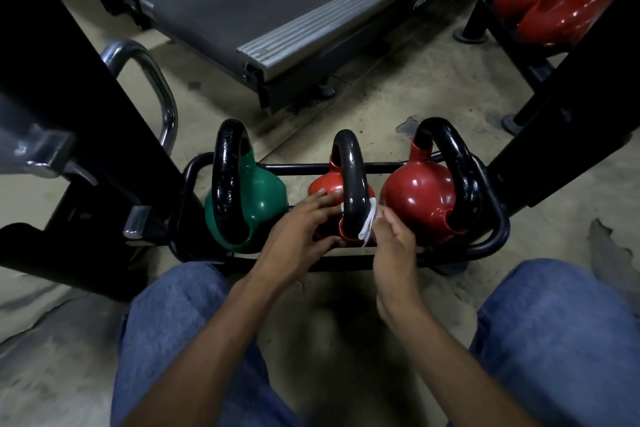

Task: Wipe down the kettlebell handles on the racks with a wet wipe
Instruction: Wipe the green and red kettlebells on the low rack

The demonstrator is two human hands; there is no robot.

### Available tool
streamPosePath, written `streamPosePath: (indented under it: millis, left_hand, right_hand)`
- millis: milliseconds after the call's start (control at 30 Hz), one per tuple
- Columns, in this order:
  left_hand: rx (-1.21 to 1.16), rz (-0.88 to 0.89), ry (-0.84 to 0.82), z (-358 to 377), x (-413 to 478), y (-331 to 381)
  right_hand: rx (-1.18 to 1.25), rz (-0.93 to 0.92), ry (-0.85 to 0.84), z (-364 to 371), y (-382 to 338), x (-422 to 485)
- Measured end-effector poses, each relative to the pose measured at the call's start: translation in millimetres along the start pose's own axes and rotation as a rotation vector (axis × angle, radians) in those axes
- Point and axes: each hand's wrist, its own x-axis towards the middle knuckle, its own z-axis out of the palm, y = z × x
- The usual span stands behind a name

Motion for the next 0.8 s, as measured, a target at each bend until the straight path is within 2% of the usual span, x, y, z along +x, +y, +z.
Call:
streamPosePath:
  millis: [167, 267, 333, 400, 467, 533, 600, 700, 767, 800]
  left_hand:
    - [0.006, 0.024, 0.004, 1.8, -3.7, 0.4]
    - [0.008, 0.015, -0.009, 1.0, -2.8, -3.5]
    - [-0.010, 0.015, -0.037, -1.1, -1.7, -5.8]
    - [-0.029, 0.009, -0.059, -3.0, -1.1, -5.6]
    - [-0.041, 0.001, -0.054, -3.2, -0.8, -5.7]
    - [-0.039, 0.018, -0.054, -0.6, -0.1, -8.3]
    - [-0.022, 0.038, -0.066, 1.0, 1.3, -11.1]
    - [-0.052, 0.022, -0.057, -0.2, 1.5, -12.5]
    - [-0.093, 0.018, -0.054, -1.8, -0.3, -12.0]
    - [-0.113, 0.027, -0.052, -2.6, -0.4, -12.4]
  right_hand:
    - [0.056, -0.008, -0.009, -4.3, -6.3, 7.8]
    - [-0.079, -0.176, 0.054, -12.9, -5.0, -10.3]
    - [-0.272, -0.364, 0.062, -15.1, -5.5, -8.6]
    - [-0.561, -0.671, -0.008, -16.5, -8.4, 4.2]
    - [-0.909, -1.033, -0.178, -19.5, -14.9, 26.1]
    - [-1.260, -1.250, -0.325, -17.2, -30.2, 46.1]
    - [-1.564, -1.263, -0.445, -5.5, -48.3, 55.1]
    - [-1.958, -1.147, -0.686, 13.7, -65.2, 48.1]
    - [-2.110, -1.159, -0.778, 15.4, -67.8, 44.2]
    - [-2.097, -1.224, -0.797, 13.1, -69.3, 44.0]
